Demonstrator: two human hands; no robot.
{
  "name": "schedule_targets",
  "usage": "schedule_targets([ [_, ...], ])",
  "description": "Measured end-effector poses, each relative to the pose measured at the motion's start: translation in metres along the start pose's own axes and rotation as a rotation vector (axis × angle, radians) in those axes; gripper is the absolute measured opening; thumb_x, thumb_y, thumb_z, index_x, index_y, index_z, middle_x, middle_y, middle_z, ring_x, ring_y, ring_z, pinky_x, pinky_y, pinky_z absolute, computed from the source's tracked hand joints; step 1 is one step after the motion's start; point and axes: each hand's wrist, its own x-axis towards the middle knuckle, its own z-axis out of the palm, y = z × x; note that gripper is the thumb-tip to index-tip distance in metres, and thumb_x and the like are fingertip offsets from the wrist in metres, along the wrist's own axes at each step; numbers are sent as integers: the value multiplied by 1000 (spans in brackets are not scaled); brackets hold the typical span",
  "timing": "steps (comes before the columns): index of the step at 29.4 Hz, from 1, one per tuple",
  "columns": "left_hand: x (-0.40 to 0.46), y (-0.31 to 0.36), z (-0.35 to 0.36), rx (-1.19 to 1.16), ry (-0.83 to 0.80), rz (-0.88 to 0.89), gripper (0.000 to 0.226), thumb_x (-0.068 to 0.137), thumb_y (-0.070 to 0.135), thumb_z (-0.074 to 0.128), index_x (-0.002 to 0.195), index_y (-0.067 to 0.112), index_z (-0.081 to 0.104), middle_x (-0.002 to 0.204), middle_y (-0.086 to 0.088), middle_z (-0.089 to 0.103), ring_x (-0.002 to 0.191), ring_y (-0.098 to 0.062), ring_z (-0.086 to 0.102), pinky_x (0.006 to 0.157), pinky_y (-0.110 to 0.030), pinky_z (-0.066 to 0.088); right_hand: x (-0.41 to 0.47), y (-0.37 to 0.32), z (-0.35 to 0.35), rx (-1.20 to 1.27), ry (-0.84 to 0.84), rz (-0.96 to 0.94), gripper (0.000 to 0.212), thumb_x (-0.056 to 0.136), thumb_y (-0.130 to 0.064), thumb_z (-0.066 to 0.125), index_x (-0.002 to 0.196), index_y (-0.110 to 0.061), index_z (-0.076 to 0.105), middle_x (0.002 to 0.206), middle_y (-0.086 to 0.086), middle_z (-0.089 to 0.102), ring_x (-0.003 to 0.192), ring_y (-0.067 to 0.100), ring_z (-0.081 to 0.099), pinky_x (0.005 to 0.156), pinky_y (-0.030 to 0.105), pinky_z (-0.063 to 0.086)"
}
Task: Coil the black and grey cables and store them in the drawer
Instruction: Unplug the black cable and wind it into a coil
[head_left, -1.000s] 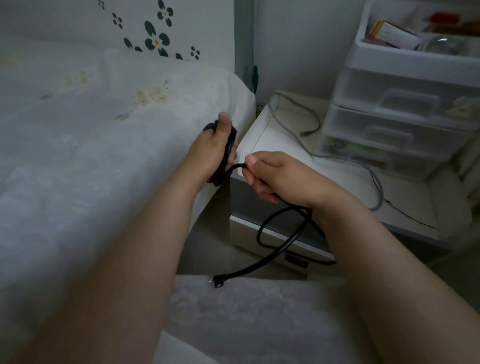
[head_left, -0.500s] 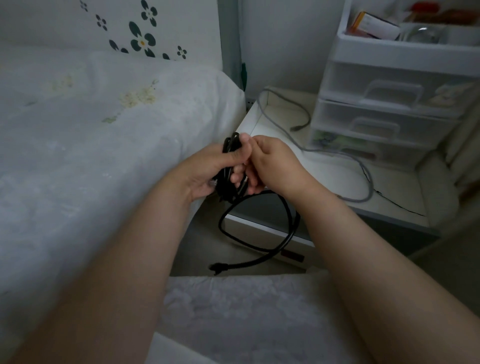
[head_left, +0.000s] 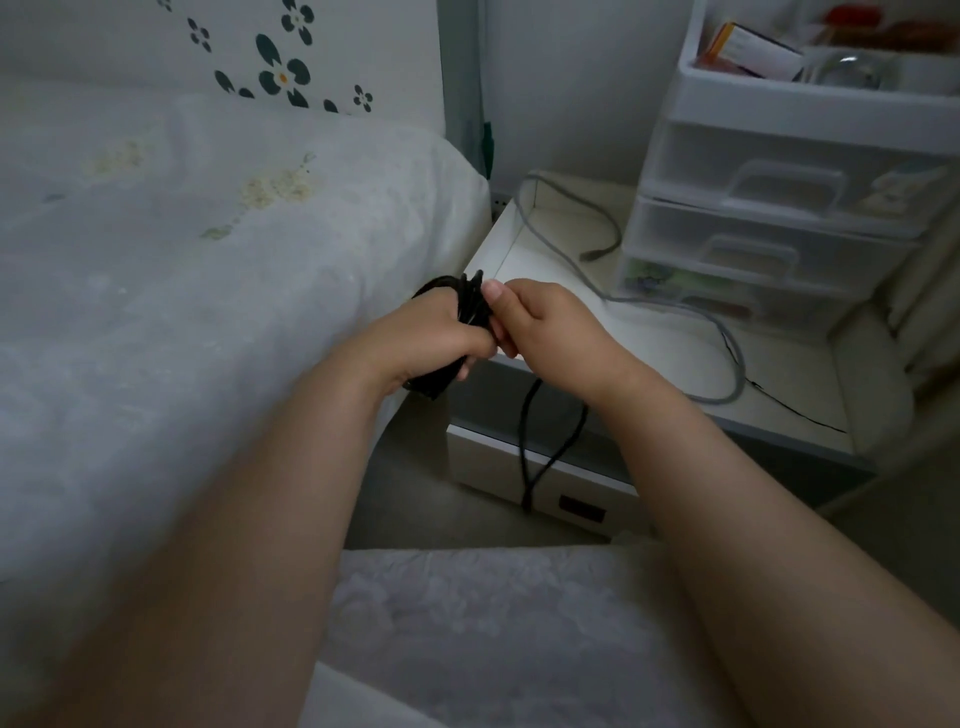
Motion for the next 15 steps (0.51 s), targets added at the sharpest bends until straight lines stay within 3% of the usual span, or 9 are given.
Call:
schedule_targets([
  [6, 1, 1, 7, 44, 116, -24, 21, 82, 14, 59, 62, 10, 56, 49, -4, 55, 52, -18, 55, 65, -32, 46, 2, 1, 2, -12, 24, -31, 44, 101, -32, 36, 60, -20, 45, 57, -7, 45, 54, 7, 42, 57, 26, 33],
  [15, 2, 3, 14, 160, 190, 2, 14, 89, 19, 50, 85, 11, 61, 56, -2, 58, 52, -12, 58, 54, -24, 41, 4, 2, 6, 21, 33, -51, 44, 100, -34, 39, 59, -22, 47, 53, -9, 46, 50, 3, 44, 59, 28, 36],
])
